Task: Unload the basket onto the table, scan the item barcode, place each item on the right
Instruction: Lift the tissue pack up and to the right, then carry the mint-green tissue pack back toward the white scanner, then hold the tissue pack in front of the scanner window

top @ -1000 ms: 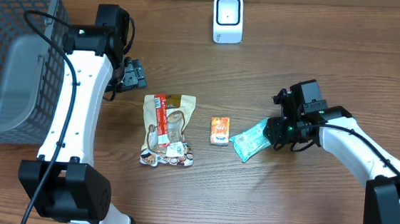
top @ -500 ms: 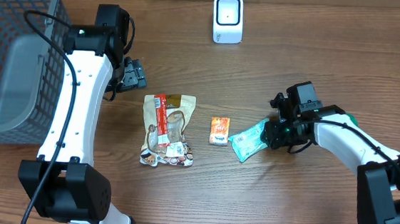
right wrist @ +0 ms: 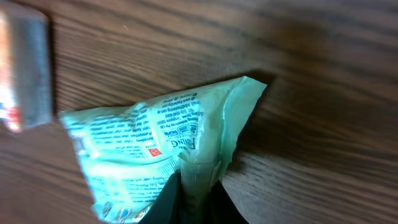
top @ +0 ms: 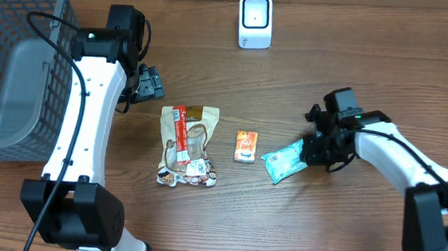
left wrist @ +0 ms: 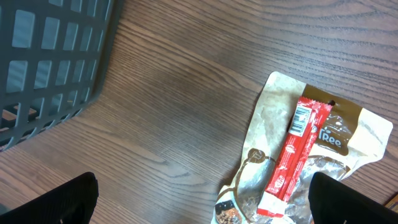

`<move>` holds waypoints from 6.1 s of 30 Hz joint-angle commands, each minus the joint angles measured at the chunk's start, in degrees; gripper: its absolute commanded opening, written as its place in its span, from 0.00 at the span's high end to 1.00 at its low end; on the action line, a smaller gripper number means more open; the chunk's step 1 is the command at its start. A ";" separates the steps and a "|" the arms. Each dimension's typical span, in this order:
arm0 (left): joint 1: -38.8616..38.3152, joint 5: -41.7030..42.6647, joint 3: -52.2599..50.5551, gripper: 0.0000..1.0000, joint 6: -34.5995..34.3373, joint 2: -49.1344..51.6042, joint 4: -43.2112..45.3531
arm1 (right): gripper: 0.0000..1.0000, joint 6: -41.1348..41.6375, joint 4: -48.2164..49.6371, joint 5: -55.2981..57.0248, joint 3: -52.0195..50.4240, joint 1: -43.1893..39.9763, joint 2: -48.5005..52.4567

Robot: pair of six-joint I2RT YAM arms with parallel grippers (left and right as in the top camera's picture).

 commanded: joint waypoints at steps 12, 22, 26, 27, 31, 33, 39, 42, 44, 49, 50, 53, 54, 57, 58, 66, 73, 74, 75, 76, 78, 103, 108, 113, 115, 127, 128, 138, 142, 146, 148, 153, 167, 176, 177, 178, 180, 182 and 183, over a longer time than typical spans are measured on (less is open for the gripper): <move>-0.11 -0.39 1.18 0.00 -1.05 0.13 0.00 | 0.96 -0.26 -10.62 -10.03 2.97 -3.67 -24.37; -0.11 -0.37 1.18 0.00 -1.05 0.13 0.00 | 0.96 -0.22 -11.04 -18.86 2.97 -3.67 -27.39; -0.11 -0.37 1.18 0.00 -1.05 0.13 0.00 | 0.96 -0.24 -10.82 -18.84 2.97 -3.69 -27.41; -0.11 -0.37 1.18 0.00 -1.05 0.13 0.00 | 0.96 -0.24 -10.64 -18.84 2.97 -3.69 -27.41; -0.11 -0.39 1.18 0.00 -1.05 0.13 0.00 | 0.96 -0.24 -10.34 -18.84 2.97 -3.67 -27.41; -0.11 -0.39 1.18 0.00 -1.05 0.13 0.00 | 0.96 -0.24 -10.67 -18.88 2.97 -3.67 -27.39; -0.11 -0.39 1.18 0.00 -1.05 0.13 0.00 | 0.96 -0.28 -10.54 -22.23 2.97 -3.67 -27.41; -0.11 -0.39 1.18 0.00 -1.05 0.13 0.00 | 0.96 -0.28 -10.29 -21.77 2.97 -3.67 -27.39; -0.11 -0.37 1.18 0.00 -1.05 0.13 0.00 | 0.96 -0.31 -10.03 -19.47 2.97 -3.67 -27.39; -0.11 -0.37 1.18 0.00 -1.05 0.13 0.00 | 0.97 -1.51 -6.80 -17.09 4.28 -3.67 -27.39; -0.11 -0.37 1.18 0.01 -1.05 0.13 0.00 | 0.97 -2.45 -7.21 -17.00 5.81 -3.67 -27.39; -0.11 -0.37 1.18 0.00 -1.05 0.13 0.00 | 0.97 -2.64 -8.87 -14.29 10.78 -3.67 -27.32; -0.11 -0.39 1.18 0.01 -1.05 0.13 0.00 | 0.97 -2.64 -9.49 -12.02 12.98 -3.67 -27.10; -0.11 -0.39 1.18 0.00 -1.05 0.13 0.00 | 0.97 -3.85 -12.35 -7.65 19.93 -3.67 -25.46; -0.11 -0.39 1.18 0.00 -1.05 0.13 0.00 | 0.97 -4.85 -13.88 -6.93 22.80 -3.67 -24.30; -0.11 -0.37 1.18 0.00 -1.05 0.13 0.00 | 0.97 -7.98 -26.49 2.67 53.81 -3.23 -7.37; -0.11 -0.39 1.18 0.00 -1.05 0.13 0.00 | 0.97 -16.57 -17.99 18.12 58.40 4.50 -0.44; -0.11 -0.39 1.18 0.00 -1.05 0.13 0.00 | 0.97 -17.53 -17.00 20.74 58.40 5.95 0.52; -0.11 -0.39 1.18 0.00 -1.05 0.13 0.00 | 0.97 -18.56 -16.15 22.77 58.40 7.10 1.38; -0.11 -0.39 1.18 0.01 -1.05 0.13 0.00 | 0.97 -19.65 -15.02 25.09 58.40 8.37 2.47; -0.11 -0.39 1.18 0.01 -1.05 0.13 0.00 | 0.97 -20.46 -12.52 28.35 58.40 10.19 4.61; -0.11 -0.37 1.18 0.00 -1.05 0.13 0.00 | 0.96 -43.78 42.16 60.78 57.92 15.41 30.67; -0.11 -0.39 1.18 0.00 -1.05 0.13 0.00 | 0.96 -52.48 49.77 61.35 57.92 15.41 34.75; -0.11 -0.39 1.18 0.01 -1.05 0.13 0.00 | 0.96 -54.53 54.23 60.24 57.92 15.50 37.94; -0.11 -0.39 1.18 0.00 -1.05 0.13 0.00 | 0.96 -56.30 56.72 60.04 57.92 15.52 39.17; -0.11 -0.39 1.18 0.00 -1.05 0.13 0.00 | 0.96 -61.79 64.43 58.58 57.92 16.02 44.54; -0.11 -0.39 1.18 0.00 -1.05 0.13 0.00 | 0.96 -61.79 64.26 58.60 57.92 16.02 44.72; -0.11 -0.39 1.18 0.00 -1.05 0.13 0.00 | 0.97 -61.99 64.22 58.36 57.92 16.63 46.56; -0.11 -0.39 1.18 0.01 -1.05 0.13 0.00 | 0.97 -61.96 61.83 58.36 57.92 17.09 46.56; -0.11 -0.37 1.18 0.00 -1.05 0.13 0.00 | 0.97 -61.75 59.19 58.36 57.92 17.07 46.56; -0.11 -0.39 1.18 0.00 -1.05 0.13 0.00 | 0.96 -61.75 57.88 58.36 57.92 17.16 46.56; -0.11 -0.39 1.18 0.00 -1.05 0.13 0.00 | 0.97 -61.72 55.78 59.21 57.92 17.64 46.56; -0.11 -0.39 1.18 0.00 -1.05 0.13 0.00 | 0.97 -60.00 52.68 59.45 57.92 19.52 46.56; -0.11 -0.39 1.18 0.00 -1.05 0.13 0.00 | 0.96 -56.52 46.73 59.47 57.92 19.71 46.56; -0.11 -0.39 1.18 0.01 -1.05 0.13 0.00 | 0.97 -55.76 45.79 59.47 57.92 19.71 46.56; -0.11 -0.37 1.18 0.00 -1.05 0.13 0.00 | 0.97 -55.43 44.87 59.43 57.92 19.71 46.56; -0.11 -0.39 1.18 0.00 -1.05 0.13 0.00 | 0.97 -55.43 43.87 59.45 57.92 19.71 46.56; -0.11 -0.39 1.18 0.01 -1.05 0.13 0.00 | 0.97 -55.43 43.85 59.45 57.92 19.71 46.56; -0.11 -0.39 1.18 0.00 -1.05 0.13 0.00 | 0.97 -55.45 43.87 59.45 57.92 19.71 46.53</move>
